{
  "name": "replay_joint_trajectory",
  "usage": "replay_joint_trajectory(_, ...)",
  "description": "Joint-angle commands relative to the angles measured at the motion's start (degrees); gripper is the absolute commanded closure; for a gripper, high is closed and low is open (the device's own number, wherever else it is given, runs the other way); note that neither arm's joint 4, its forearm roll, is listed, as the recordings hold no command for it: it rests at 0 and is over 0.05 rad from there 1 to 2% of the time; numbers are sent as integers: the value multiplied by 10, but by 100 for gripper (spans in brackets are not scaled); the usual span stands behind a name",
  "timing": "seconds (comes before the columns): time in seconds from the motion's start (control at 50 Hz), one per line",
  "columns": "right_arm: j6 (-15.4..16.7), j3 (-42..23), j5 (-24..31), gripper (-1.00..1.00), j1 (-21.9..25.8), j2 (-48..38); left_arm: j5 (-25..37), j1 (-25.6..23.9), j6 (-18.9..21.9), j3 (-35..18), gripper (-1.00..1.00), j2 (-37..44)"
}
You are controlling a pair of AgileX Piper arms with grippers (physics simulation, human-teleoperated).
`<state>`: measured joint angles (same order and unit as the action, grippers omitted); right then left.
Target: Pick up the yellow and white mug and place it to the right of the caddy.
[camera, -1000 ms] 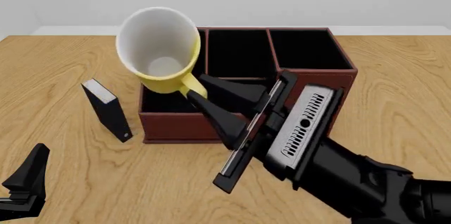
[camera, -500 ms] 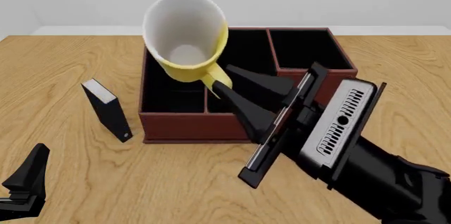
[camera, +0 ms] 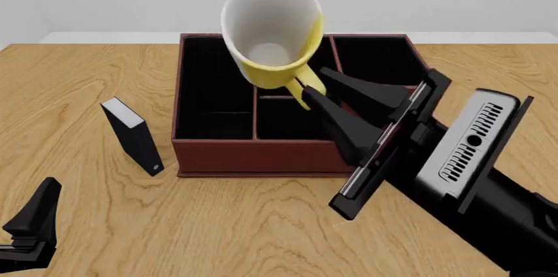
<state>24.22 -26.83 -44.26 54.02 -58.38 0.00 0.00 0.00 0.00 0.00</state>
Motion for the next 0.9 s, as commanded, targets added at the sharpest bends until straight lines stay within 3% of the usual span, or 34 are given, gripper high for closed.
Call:
replay_joint_trajectory(0.02, -5, 9, 13, 100, -19, 28, 0, 0, 0, 0, -100, 0)
replay_joint_trajectory(0.9, -7, 35, 69, 100, -84, 120, 0, 0, 0, 0, -100, 0)
